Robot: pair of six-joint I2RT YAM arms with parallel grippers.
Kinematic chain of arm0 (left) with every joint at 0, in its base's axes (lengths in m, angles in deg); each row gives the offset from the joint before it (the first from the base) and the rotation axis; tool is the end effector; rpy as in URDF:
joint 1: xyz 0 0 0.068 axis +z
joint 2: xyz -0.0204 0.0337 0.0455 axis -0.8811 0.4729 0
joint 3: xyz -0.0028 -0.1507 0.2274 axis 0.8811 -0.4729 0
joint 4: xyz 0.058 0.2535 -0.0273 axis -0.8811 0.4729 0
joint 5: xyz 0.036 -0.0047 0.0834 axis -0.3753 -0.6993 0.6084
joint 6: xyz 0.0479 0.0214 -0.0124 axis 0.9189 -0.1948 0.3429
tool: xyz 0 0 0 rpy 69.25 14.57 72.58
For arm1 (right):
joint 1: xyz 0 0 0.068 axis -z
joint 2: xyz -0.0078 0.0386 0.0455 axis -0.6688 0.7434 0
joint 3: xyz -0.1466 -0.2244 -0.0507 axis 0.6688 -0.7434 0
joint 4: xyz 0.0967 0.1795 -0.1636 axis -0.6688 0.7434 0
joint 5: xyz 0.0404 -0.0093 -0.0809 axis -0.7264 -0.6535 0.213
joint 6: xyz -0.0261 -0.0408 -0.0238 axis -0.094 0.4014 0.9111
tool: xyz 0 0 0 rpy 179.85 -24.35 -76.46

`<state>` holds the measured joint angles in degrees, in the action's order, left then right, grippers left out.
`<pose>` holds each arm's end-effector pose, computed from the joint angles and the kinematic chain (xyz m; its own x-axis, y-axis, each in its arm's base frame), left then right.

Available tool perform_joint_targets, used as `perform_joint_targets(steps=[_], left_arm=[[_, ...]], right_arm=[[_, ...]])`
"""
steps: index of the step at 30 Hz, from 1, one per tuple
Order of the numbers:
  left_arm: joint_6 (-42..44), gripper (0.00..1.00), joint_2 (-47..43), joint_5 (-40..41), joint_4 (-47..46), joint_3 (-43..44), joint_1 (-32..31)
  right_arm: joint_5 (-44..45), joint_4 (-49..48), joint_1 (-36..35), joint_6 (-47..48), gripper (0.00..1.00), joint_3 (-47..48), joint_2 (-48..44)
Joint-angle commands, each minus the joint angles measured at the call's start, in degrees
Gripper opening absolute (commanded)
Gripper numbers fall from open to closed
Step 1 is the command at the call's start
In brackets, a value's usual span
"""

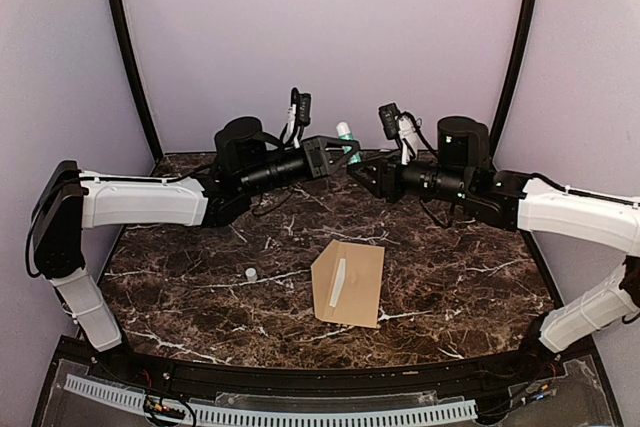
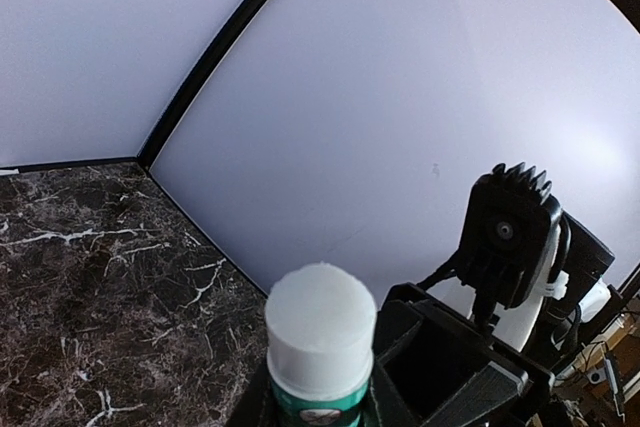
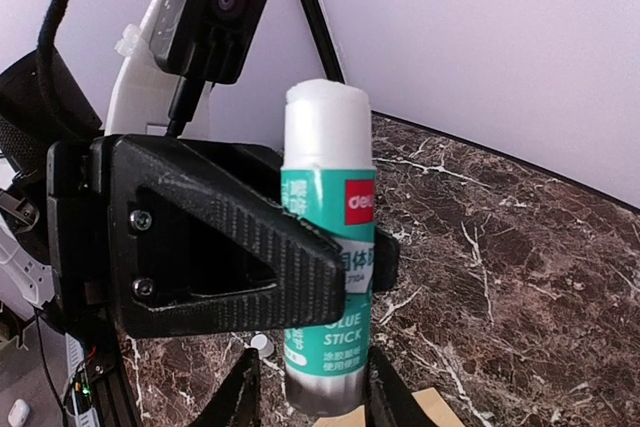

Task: Place the letter into the envelope and seal it

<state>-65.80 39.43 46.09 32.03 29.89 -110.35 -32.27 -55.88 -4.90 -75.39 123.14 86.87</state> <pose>0.2626 -0.3145 0.3264 -0.5055 -0.3679 -0.7804 0.7740 0.2062 -0.5986 0.2097 0.2338 0.3318 -0.3512 0.0247 -0.9360 -0.7787 0.5473 0.3066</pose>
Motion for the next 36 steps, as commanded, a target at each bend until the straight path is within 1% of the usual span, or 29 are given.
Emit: perform_joint_targets(steps=[1,4,6,8,10,13,14,15,17,19,21,24,26,28,30,31,32,34,36], left_arm=[[1.27,0.0,-1.89,0.19,-1.44,1.42,-0.03],[1.45,0.0,-2.01,-0.08,-1.46,1.21,0.04],[1.68,0.0,-2.22,-0.37,-1.46,1.05,-0.01],[1.92,0.0,-2.43,-1.07,-1.73,0.71,0.02],[2.25,0.0,-2.6,-3.13,-2.96,0.03,-0.02],[2.06,0.0,-2.47,-8.56,-7.12,-0.94,-0.03],[1.51,0.0,-2.19,-12.47,-9.82,-1.1,0.04],[0.98,0.0,-1.98,-14.48,-11.52,-1.38,0.01],[-1.34,0.0,-1.26,-22.62,-16.7,-1.7,-0.02],[-3.73,0.0,-0.47,-27.24,-21.02,-1.57,-0.03],[-6.02,0.0,0.74,-30.7,-24.36,-1.09,0.0],[-10.82,0.0,2.33,-34.56,-31.07,-0.3,-0.03],[-14.06,0.0,3.37,-36.96,-35.19,0.18,-0.03],[-16.42,0.0,4.04,-38.32,-38.1,0.44,-0.05],[-17.22,0.0,4.07,-38.68,-38.64,0.44,-0.02],[-17.26,0.0,3.89,-38.57,-38.59,0.42,-0.02],[-17.02,0.0,3.74,-38.43,-38.16,0.25,-0.03],[-16.5,0.0,3.17,-37.86,-37.41,-0.15,-0.03],[-15.74,0.0,2.49,-36.71,-36.24,-0.66,0.02]], right_arm=[[-0.56,-3.41,-0.41,-1.26,0.28,1.54,1.01],[-0.66,-3.86,-0.41,-1.52,0.15,1.32,1.18],[-1.19,-4.13,-0.41,-1.65,0.08,1.05,1.08],[-1.86,-4.97,-0.33,-1.87,0.03,0.5,0.65],[-4.43,-6.45,0.09,-2.44,0.0,-0.45,-0.17],[-12.44,-10.28,1.9,-4.71,0.0,-2.3,-1.28],[-15.78,-12.14,2.67,-5.86,0.0,-2.99,-1.59],[-19.16,-14.04,3.67,-7.01,0.0,-3.62,-1.9],[-26.61,-18.76,5.08,-10.05,0.0,-4.85,-1.8],[-33.5,-24.28,6.18,-14.1,0.0,-5.76,-1.09],[-40.59,-31.17,7.01,-20.65,0.0,-6.37,0.45],[-48.0,-44.91,7.82,-32.64,0.0,-6.58,4.39],[-51.21,-56.69,8.05,-43.13,0.0,-6.45,7.79],[-53.56,-71.37,8.11,-53.99,0.0,-5.68,11.57],[-54.72,-81.95,8.27,-63.71,0.0,-4.56,15.08],[-55.03,-85.49,8.42,-67.44,0.0,-4.19,16.38],[-55.18,-87.84,8.61,-69.77,0.0,-3.83,17.48],[-55.1,-89.06,8.86,-71.33,0.01,-3.73,18.37],[-55.02,-87.33,9.11,-70.17,0.16,-3.96,18.22]])
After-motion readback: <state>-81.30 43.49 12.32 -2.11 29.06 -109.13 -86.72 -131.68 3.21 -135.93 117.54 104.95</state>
